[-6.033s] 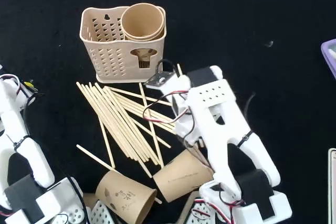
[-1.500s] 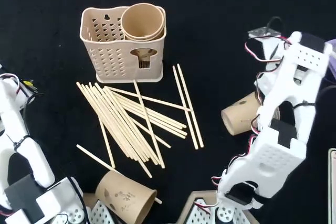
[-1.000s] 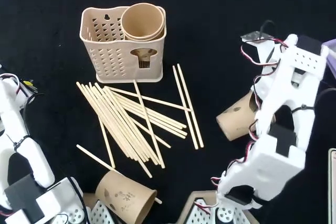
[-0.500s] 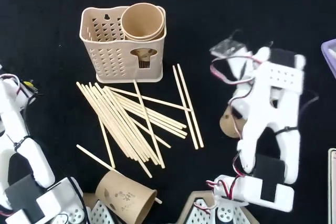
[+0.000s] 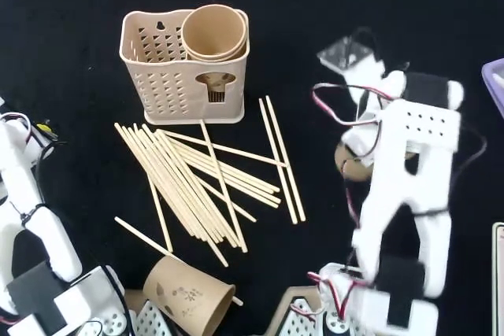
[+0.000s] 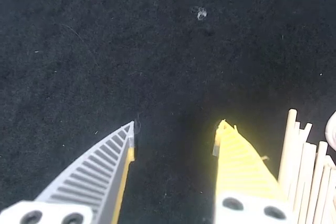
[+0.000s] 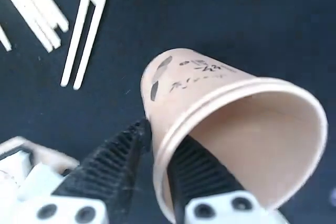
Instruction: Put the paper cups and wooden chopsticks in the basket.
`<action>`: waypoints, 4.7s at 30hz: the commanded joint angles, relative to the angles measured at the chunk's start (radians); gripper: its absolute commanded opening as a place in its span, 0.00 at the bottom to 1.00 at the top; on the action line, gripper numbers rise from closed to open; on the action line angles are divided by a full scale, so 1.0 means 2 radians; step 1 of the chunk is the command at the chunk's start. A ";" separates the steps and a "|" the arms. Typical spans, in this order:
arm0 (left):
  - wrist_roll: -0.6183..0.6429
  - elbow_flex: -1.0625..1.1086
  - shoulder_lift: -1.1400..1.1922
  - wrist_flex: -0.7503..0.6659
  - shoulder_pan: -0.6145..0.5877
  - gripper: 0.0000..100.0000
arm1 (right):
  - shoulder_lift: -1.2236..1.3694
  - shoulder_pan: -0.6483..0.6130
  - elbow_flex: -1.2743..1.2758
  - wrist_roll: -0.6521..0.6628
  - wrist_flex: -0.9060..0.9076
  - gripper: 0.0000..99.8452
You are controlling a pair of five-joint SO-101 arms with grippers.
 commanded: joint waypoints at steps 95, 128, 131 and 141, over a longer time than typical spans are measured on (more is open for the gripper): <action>0.003 -0.003 -0.018 0.000 0.000 0.24 | 0.349 -0.365 -0.619 -0.092 -0.148 0.25; 0.002 -0.003 -0.018 0.000 0.000 0.24 | -0.399 -0.472 0.209 -0.065 -0.039 0.26; 0.002 -0.003 -0.018 -0.001 0.000 0.24 | -0.507 -0.508 0.328 -0.065 -0.066 0.25; 0.002 -0.006 -0.013 -0.002 0.000 0.24 | -0.619 -0.554 0.471 -0.069 -0.090 0.25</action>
